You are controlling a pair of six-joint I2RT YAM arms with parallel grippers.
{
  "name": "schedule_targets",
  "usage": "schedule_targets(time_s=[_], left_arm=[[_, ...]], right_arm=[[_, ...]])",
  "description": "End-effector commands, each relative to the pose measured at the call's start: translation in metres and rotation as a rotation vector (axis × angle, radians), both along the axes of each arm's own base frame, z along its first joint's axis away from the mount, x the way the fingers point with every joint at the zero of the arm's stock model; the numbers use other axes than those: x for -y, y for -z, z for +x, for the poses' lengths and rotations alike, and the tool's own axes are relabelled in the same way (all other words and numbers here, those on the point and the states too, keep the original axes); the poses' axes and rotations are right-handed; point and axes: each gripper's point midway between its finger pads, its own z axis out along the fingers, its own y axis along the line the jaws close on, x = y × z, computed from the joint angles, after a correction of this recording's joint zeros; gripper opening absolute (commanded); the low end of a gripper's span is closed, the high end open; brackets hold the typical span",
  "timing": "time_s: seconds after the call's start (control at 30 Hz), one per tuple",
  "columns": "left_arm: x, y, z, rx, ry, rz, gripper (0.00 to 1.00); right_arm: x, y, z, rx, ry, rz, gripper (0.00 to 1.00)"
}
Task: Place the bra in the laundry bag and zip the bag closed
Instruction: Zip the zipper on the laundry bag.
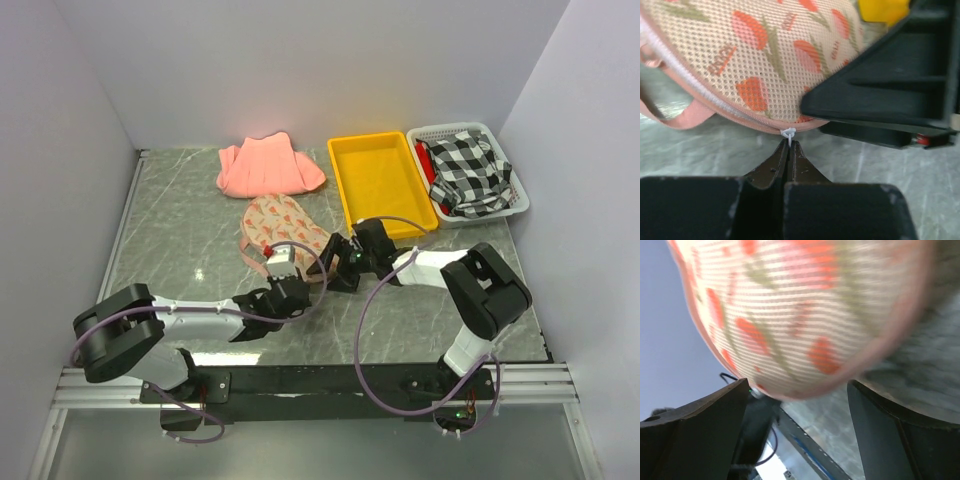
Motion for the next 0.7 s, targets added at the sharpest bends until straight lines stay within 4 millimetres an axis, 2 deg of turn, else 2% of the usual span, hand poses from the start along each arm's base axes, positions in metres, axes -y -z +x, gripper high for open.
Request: schedule_targets(time_s=[0.0, 0.13, 0.33, 0.37, 0.43, 0.5, 0.53, 0.67], left_arm=[[0.031, -0.021, -0.002, 0.032, 0.080, -0.046, 0.01], [0.039, -0.021, -0.009, 0.027, 0.112, -0.051, 0.01], [0.042, -0.021, -0.016, 0.024, 0.132, -0.059, 0.01], [0.043, -0.022, -0.016, 0.025, 0.134, -0.060, 0.01], [0.043, -0.021, -0.016, 0.028, 0.133, -0.057, 0.01], [0.042, -0.022, -0.016, 0.030, 0.130, -0.052, 0.01], [0.041, -0.020, -0.016, 0.030, 0.127, -0.044, 0.01], [0.037, -0.020, -0.015, 0.034, 0.120, -0.033, 0.01]], right_arm=[[-0.019, -0.039, 0.017, 0.090, 0.054, 0.136, 0.87], [-0.026, -0.048, 0.025, 0.106, 0.076, 0.194, 0.84], [-0.030, -0.044, 0.026, 0.076, 0.078, 0.214, 0.60], [-0.028, -0.042, 0.025, 0.075, 0.078, 0.209, 0.53], [-0.028, -0.039, 0.023, 0.070, 0.073, 0.200, 0.48], [-0.026, -0.039, 0.023, 0.078, 0.074, 0.198, 0.36], [-0.026, -0.037, 0.021, 0.075, 0.072, 0.191, 0.26], [-0.027, -0.037, 0.022, 0.078, 0.052, 0.179, 0.11]])
